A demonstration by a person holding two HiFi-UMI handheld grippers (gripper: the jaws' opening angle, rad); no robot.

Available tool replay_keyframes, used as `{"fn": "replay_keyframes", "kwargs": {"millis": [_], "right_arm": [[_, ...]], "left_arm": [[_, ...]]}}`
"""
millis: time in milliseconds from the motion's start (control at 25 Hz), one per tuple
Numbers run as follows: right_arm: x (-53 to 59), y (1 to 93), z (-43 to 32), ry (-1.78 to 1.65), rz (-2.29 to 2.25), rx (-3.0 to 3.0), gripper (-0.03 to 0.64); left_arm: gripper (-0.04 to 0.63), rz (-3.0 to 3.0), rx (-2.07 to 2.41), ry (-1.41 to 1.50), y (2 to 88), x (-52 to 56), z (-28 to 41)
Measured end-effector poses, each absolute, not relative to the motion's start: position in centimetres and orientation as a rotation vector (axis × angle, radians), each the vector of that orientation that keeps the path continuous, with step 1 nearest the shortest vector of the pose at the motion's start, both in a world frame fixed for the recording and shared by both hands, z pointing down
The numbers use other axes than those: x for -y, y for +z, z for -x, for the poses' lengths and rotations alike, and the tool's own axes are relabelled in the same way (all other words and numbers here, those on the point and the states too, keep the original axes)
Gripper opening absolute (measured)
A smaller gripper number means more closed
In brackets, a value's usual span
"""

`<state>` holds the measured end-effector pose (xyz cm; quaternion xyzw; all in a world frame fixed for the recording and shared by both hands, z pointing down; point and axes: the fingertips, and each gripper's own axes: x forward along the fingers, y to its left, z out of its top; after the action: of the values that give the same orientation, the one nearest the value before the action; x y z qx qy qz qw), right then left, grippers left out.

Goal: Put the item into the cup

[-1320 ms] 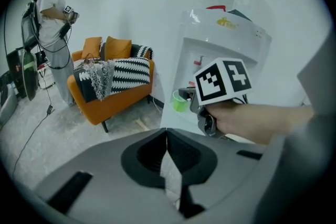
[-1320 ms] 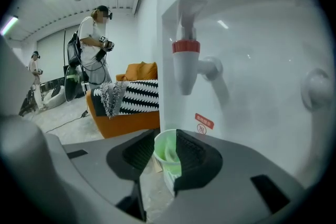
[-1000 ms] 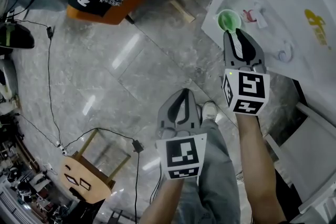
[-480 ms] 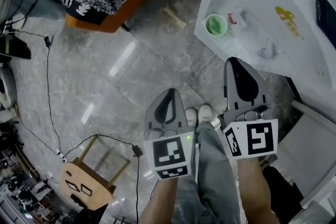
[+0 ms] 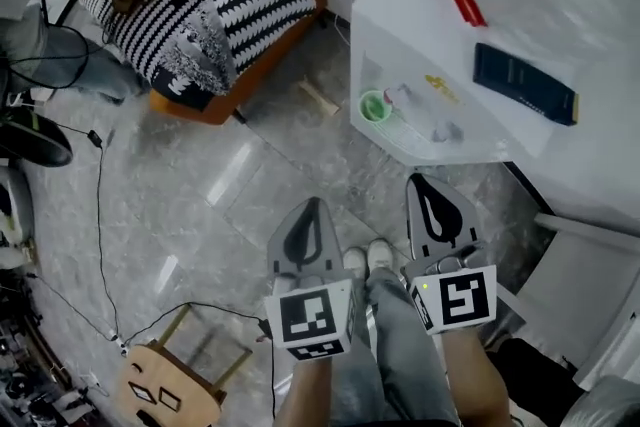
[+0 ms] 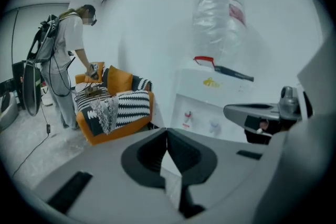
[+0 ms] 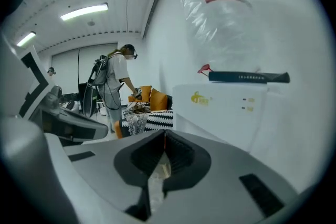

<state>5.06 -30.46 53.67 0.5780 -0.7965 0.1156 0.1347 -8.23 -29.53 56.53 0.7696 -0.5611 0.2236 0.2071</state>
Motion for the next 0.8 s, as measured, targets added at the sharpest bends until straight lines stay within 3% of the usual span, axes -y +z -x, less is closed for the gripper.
{"fn": "replay_keyframes", "kwargs": {"millis": [800], "right_arm": [[27.4, 29.6, -7.9, 0.228, -1.851, 2.430, 0.012]], "left_arm": [[0.012, -2.555, 1.544, 0.462, 31.3, 27.7, 0.9]]}}
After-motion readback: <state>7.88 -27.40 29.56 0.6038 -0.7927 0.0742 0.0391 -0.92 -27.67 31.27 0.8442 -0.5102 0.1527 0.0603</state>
